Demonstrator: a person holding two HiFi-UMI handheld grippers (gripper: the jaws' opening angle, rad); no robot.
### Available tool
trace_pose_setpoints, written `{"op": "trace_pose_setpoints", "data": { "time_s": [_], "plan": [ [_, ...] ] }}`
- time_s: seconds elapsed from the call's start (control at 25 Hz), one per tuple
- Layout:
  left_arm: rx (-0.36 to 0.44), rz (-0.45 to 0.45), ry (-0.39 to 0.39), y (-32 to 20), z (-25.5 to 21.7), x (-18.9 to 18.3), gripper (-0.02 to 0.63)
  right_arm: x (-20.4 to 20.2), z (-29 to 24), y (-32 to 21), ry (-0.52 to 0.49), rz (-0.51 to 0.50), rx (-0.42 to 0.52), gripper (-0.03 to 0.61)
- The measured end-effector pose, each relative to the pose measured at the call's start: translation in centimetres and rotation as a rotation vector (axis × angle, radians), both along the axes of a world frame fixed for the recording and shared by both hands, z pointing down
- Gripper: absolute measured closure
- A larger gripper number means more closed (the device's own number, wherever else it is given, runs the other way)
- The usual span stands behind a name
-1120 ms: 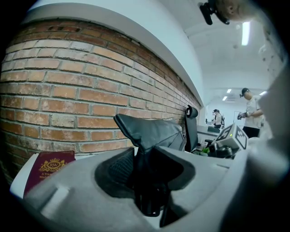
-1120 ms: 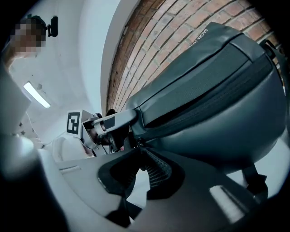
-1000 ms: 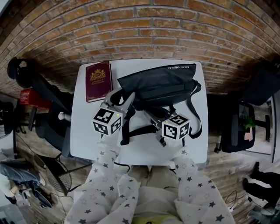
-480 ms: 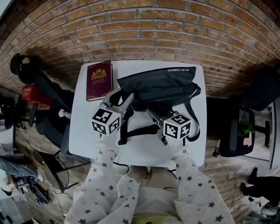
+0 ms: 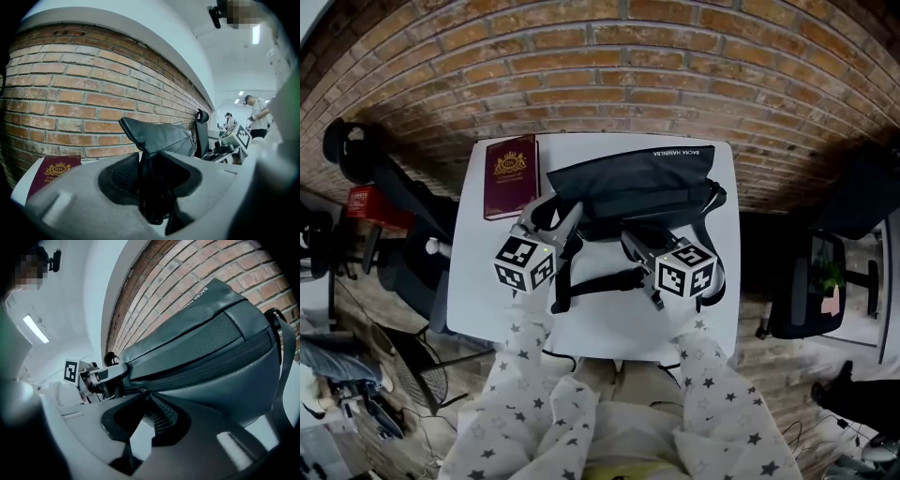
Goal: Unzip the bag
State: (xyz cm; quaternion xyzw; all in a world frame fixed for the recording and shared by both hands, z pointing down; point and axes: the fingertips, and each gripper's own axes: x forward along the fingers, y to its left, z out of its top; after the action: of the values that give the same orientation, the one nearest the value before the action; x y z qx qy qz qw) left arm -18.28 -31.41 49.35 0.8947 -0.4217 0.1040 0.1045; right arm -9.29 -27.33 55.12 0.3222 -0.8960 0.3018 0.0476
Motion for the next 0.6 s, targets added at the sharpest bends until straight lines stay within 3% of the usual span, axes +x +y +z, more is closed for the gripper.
{"op": "trace_pose_setpoints", "data": {
  "time_s": [0.6],
  "plan": [
    [-0.002, -0.027, 0.012, -0.1, -0.1, -0.1, 0.478, 3.7, -0.2, -0.6, 0.032, 0.07, 0.004, 0.535]
  ]
}}
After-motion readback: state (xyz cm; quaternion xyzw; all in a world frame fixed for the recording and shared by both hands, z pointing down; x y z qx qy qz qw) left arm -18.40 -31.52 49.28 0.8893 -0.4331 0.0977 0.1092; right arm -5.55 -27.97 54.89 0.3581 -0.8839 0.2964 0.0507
